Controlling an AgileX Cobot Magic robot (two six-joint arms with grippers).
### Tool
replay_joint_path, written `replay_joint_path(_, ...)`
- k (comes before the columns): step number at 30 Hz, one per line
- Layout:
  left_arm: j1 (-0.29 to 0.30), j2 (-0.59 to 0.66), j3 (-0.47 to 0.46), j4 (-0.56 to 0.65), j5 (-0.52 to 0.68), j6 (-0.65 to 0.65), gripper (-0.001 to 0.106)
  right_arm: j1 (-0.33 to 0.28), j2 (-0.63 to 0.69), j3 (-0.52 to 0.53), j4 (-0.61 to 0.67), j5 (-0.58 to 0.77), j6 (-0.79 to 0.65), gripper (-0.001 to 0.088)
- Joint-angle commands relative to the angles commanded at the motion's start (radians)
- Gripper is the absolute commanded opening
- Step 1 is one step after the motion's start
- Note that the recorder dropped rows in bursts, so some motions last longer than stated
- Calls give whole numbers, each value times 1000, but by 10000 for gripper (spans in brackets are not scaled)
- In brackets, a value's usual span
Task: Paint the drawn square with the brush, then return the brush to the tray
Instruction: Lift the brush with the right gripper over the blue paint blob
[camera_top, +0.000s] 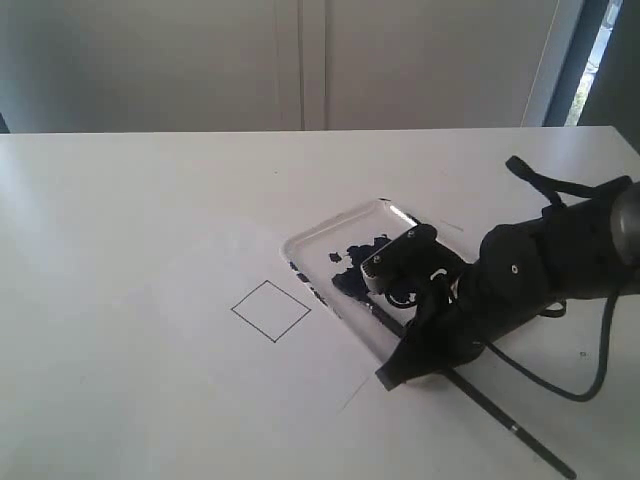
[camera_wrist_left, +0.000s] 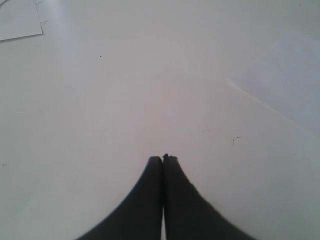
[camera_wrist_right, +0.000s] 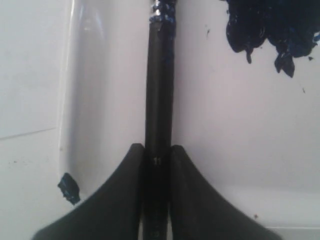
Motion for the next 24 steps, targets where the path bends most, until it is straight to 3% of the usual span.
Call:
replay_joint_path(3,0,0,0,0,0,0,0,0,-88,-13,-26,28,15,0)
replay_joint_path(6,0,0,0,0,0,0,0,0,-141,-82,-73,145,102,0)
replay_joint_path(12,0,0,0,0,0,0,0,0,-158,-220,-471,501,370,0)
replay_joint_path(14,0,0,0,0,0,0,0,0,-158,-250,-534,608,398,0)
replay_joint_path(17,0,0,0,0,0,0,0,0,-158,-264,-526,684,350,0)
replay_joint_path(24,0,0,0,0,0,0,0,0,-122,-264,-375,741,234,0)
